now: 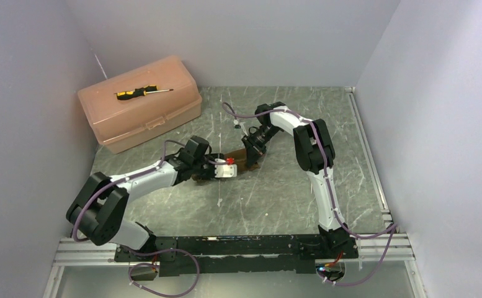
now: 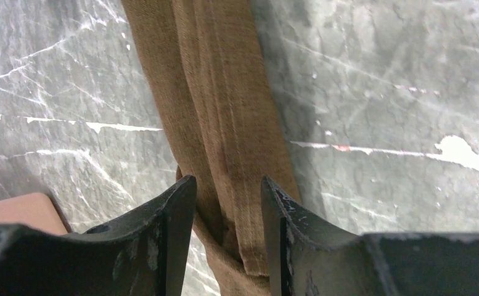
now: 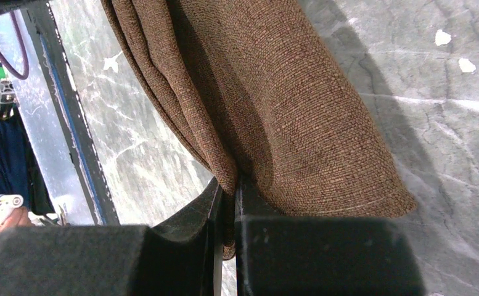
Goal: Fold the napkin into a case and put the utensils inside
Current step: Grasp the top corner of the smaller rectangle folded napkin from the folded napkin.
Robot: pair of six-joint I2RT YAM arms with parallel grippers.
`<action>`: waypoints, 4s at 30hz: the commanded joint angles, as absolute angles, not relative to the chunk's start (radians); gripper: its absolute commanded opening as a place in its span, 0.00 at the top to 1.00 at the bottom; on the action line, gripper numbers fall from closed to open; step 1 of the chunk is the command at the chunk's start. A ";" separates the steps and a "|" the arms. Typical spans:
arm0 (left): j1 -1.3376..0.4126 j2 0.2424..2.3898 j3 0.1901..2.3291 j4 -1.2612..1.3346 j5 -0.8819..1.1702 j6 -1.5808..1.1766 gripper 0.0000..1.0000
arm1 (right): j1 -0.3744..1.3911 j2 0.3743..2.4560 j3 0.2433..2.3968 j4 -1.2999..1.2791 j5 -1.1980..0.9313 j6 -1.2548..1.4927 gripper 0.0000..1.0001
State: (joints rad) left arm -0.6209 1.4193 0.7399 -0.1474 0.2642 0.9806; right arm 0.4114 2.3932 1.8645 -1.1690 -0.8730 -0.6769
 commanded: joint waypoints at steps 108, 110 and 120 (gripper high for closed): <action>-0.530 1.792 0.996 -0.050 0.466 1.101 0.74 | 0.375 2.539 2.020 -1.101 -0.844 -0.502 1.00; -0.531 1.782 1.033 -0.009 0.434 1.034 0.74 | 0.376 2.551 2.031 -1.103 -0.857 -0.502 1.00; -0.548 1.697 1.207 -0.054 0.456 0.767 0.71 | 0.378 2.571 2.017 -1.097 -0.843 -0.499 1.00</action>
